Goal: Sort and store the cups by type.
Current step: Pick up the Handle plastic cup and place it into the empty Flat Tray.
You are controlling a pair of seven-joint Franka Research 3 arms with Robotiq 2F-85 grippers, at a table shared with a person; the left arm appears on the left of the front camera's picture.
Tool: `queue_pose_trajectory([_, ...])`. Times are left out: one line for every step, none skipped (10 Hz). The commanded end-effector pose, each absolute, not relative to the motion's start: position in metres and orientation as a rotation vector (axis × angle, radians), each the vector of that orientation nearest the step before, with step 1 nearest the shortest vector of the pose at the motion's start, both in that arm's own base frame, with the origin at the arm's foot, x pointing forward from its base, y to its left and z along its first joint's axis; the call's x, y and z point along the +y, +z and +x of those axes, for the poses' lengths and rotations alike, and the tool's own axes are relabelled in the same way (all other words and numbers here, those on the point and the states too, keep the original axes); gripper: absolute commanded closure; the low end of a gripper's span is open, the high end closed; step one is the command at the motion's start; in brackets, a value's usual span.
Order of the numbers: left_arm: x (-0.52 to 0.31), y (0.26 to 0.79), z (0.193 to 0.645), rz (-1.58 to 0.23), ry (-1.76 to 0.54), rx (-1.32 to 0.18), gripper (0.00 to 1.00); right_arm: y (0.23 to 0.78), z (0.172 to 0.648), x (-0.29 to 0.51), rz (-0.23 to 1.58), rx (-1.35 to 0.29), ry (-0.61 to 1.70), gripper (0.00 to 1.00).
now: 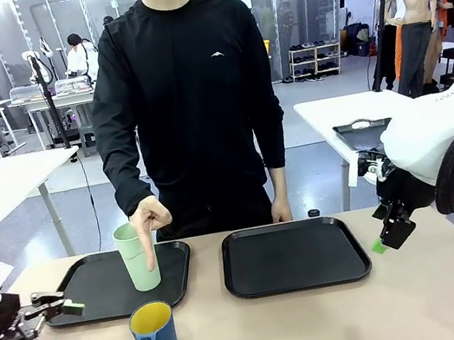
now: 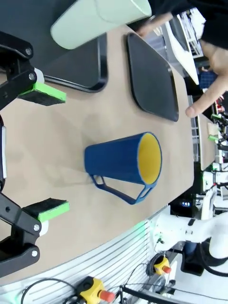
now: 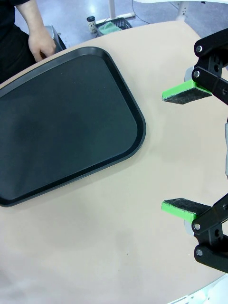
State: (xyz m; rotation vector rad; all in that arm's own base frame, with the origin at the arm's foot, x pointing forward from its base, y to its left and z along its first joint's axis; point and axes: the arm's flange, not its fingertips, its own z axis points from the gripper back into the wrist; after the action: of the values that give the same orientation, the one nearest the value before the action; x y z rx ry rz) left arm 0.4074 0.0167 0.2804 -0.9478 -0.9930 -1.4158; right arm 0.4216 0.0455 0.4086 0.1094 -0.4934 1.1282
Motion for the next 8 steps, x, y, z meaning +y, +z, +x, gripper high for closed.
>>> queue_pose_trajectory([0.003,0.239,0.412,-0.985,-1.447,-1.008,0.0,0.409,0.422,0.046,0.102,-0.498,1.121,0.0])
queue_pose_trajectory([-0.009,0.235,0.417,-0.997,-1.461,-1.006,0.0,0.409,0.422,0.046,0.102,-0.498,1.121,0.0])
queue_pose_trajectory([-0.018,0.232,0.421,-0.991,-1.453,-1.006,0.0,0.409,0.422,0.046,0.102,-0.498,1.121,0.0])
queue_pose_trajectory([-0.022,0.231,0.427,-0.995,-1.475,-0.998,0.0,0.409,0.422,0.046,0.102,-0.498,1.121,0.0])
queue_pose_trajectory([-0.019,0.263,0.417,-1.018,-1.441,-0.959,0.0,0.409,0.422,0.046,0.102,-0.498,1.121,0.0])
queue_pose_trajectory([-0.019,0.263,0.417,-1.018,-1.441,-0.959,0.0,0.409,0.422,0.046,0.102,-0.498,1.121,0.0])
queue_pose_trajectory([-0.019,0.263,0.417,-1.018,-1.441,-0.959,0.0,0.409,0.422,0.046,0.102,-0.498,1.121,0.0])
queue_pose_trajectory([-0.019,0.263,0.417,-1.018,-1.441,-0.959,0.0,0.409,0.422,0.046,0.102,-0.498,1.121,0.0])
